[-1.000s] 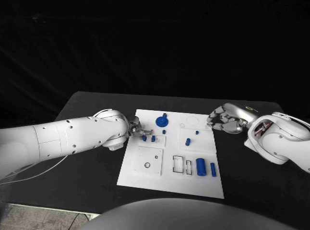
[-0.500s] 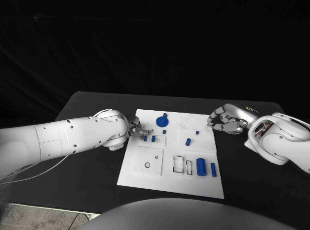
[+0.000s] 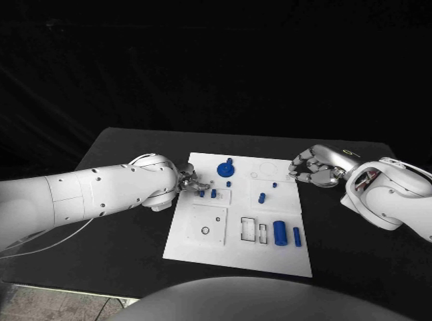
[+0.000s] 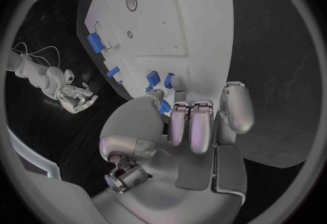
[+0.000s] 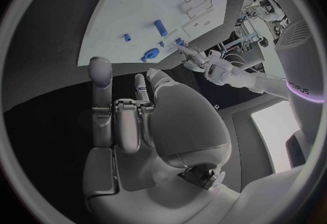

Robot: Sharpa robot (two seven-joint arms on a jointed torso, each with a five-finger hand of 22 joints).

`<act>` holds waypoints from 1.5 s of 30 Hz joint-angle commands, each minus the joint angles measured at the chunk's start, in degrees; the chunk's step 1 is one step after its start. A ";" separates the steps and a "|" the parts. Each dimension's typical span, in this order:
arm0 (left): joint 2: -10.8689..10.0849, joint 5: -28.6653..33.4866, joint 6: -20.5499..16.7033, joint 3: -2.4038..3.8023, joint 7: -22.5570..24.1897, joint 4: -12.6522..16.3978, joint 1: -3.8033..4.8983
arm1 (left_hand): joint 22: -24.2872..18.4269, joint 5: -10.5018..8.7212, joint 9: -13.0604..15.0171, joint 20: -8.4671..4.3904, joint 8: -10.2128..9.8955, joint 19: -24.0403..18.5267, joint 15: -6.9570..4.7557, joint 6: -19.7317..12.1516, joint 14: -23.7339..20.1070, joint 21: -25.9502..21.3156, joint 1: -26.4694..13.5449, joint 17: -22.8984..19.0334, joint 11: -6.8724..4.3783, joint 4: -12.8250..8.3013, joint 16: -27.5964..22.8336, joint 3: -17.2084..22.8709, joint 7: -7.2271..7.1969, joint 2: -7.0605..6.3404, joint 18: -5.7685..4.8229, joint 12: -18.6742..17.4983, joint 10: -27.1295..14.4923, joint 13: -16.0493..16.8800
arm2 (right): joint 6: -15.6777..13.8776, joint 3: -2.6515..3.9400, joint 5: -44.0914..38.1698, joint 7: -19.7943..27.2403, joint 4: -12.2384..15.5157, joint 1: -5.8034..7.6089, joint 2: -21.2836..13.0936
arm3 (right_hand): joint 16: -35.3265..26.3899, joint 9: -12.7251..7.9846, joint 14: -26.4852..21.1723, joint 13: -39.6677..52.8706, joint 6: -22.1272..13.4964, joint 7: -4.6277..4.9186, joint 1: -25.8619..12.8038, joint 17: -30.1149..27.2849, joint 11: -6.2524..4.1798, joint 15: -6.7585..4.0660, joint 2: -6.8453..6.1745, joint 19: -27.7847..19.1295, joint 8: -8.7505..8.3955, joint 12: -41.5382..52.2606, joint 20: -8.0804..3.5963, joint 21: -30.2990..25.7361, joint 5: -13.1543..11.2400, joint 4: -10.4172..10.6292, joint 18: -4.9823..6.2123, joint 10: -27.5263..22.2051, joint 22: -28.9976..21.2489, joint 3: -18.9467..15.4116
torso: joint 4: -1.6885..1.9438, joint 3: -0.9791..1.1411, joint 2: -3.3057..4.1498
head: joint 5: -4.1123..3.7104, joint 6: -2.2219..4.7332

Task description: Assemble the parts on the task board

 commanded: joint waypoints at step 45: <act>8.06 -32.14 -9.99 -0.02 26.78 -6.46 -0.05 | 10.13 -12.46 -37.27 4.03 -22.95 -0.57 3.71 -9.61 -6.74 -1.00 27.07 -5.21 5.47 -7.89 -8.28 13.27 4.01 -8.97 0.23 -63.91 -42.69 -35.28 | -1.46 0.00 0.62 1.26 -0.64 -0.04 0.32 | -0.06 0.16 4.29 14.00 0.54 -0.13 0.48 8.41 0.38 0.37 0.05 -0.32 -0.14 -0.04 0.04 0.11 0.68 0.00 0.77 4.96 0.23 0.35 | 0.01 0.01 0.04 | -0.09 0.01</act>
